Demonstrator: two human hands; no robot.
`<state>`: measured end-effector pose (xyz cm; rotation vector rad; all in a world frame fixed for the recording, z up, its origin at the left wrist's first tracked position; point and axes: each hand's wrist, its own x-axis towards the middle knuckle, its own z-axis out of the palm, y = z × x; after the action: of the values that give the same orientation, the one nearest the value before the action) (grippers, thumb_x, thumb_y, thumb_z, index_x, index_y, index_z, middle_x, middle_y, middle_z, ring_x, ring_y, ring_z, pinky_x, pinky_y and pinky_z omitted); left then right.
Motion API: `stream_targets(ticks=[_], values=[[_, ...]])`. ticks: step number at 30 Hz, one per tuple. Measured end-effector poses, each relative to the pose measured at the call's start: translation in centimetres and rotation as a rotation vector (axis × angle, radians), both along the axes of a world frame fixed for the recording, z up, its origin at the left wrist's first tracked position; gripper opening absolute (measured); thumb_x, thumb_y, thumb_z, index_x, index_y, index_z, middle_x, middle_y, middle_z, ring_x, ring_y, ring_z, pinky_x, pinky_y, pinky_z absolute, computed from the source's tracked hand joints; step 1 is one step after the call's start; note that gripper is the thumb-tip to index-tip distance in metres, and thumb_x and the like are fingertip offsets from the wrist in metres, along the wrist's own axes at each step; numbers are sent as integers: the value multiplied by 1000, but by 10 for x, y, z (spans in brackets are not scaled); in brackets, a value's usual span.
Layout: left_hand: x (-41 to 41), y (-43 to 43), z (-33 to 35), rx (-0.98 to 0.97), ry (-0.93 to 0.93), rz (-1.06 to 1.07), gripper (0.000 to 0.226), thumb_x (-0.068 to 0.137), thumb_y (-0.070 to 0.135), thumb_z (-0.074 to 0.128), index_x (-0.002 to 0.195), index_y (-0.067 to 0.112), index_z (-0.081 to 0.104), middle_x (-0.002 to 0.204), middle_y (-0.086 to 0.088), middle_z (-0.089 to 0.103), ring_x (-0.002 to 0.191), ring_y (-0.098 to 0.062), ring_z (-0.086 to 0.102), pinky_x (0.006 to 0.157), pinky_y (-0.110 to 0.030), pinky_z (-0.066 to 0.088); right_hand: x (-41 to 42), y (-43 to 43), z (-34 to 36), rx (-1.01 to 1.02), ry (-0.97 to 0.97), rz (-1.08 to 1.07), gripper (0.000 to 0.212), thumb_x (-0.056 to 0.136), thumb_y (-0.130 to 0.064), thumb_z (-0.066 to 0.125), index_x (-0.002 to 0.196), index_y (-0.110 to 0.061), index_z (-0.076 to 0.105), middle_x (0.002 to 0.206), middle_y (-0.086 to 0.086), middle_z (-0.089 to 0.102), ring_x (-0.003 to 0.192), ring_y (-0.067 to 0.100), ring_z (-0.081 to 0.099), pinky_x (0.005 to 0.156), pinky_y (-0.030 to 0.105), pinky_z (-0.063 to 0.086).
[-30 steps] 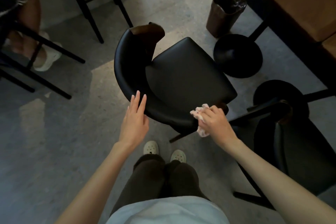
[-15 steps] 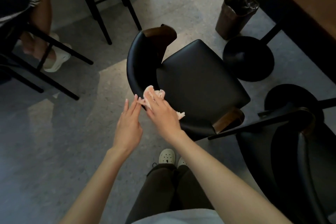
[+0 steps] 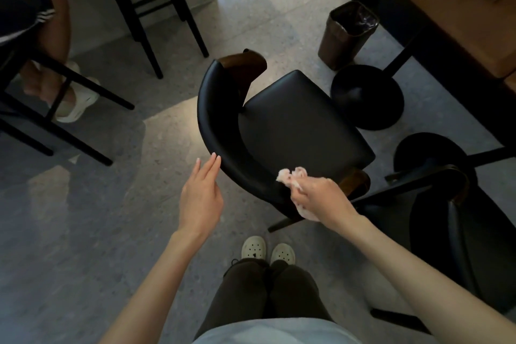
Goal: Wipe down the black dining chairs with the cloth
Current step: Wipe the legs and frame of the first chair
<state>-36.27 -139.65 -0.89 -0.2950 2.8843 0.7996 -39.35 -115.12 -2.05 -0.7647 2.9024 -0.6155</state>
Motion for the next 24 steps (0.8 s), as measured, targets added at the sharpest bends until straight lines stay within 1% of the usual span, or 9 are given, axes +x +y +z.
stream_targets(ticks=[3,6,8,10,12,15,18,21,24], values=[[-6,-6,0,18,34,30,58,98,5,40,152,19,25,158,7,21,148,-14,12,117,-33,17,-37,-42,3,-306,-300,-240,31,98,-32,43,110,-14,64,88,10,65,76,29,66,71,49,52],[-18,-17,-4,40,16,33,61,98,5,39,153,19,20,160,8,16,148,-14,7,119,-35,17,-81,-98,-8,-459,-385,-251,39,99,-42,33,128,-32,57,114,7,62,101,28,64,87,46,51],[-27,-24,-7,55,13,23,61,98,5,40,153,20,19,160,9,15,148,-14,4,119,-35,16,-109,-133,-16,-558,-437,-247,38,103,-37,34,137,-31,52,136,5,55,127,25,51,106,42,41],[-33,-28,-11,65,11,16,61,98,6,40,153,21,18,160,10,14,148,-12,3,118,-31,13,-129,-162,-23,-630,-453,-209,41,106,-30,33,145,-24,42,153,2,38,145,16,26,118,30,20],[-36,-30,-13,83,8,26,60,99,7,39,153,21,17,160,10,12,148,-9,2,117,-26,8,-140,-185,-33,-581,-440,-143,44,106,-26,32,149,-16,34,161,4,20,149,16,10,120,31,9],[-36,-33,-17,115,-11,75,60,99,6,37,154,20,17,160,10,12,147,-8,2,117,-26,8,-136,-201,-45,-596,-459,-173,47,106,-26,33,152,-18,26,163,3,8,150,21,6,121,41,14],[-34,-37,-20,131,-31,127,58,99,5,35,154,17,17,160,7,13,147,-8,3,119,-28,10,-121,-192,-47,-618,-436,-151,47,105,-27,37,151,-21,29,160,1,24,146,20,23,116,41,29],[-36,-38,-20,182,-35,156,58,98,1,35,153,13,19,160,3,15,148,-11,6,119,-25,8,-99,-171,-43,-579,-458,-109,47,104,-27,42,150,-25,34,147,9,46,133,24,45,106,40,41],[-41,-36,-15,247,-20,184,58,97,-3,35,152,10,22,159,0,19,147,-11,11,116,-20,6,-69,-141,-37,-534,-446,33,43,102,-22,46,145,-16,44,147,4,46,138,17,40,110,38,39]])
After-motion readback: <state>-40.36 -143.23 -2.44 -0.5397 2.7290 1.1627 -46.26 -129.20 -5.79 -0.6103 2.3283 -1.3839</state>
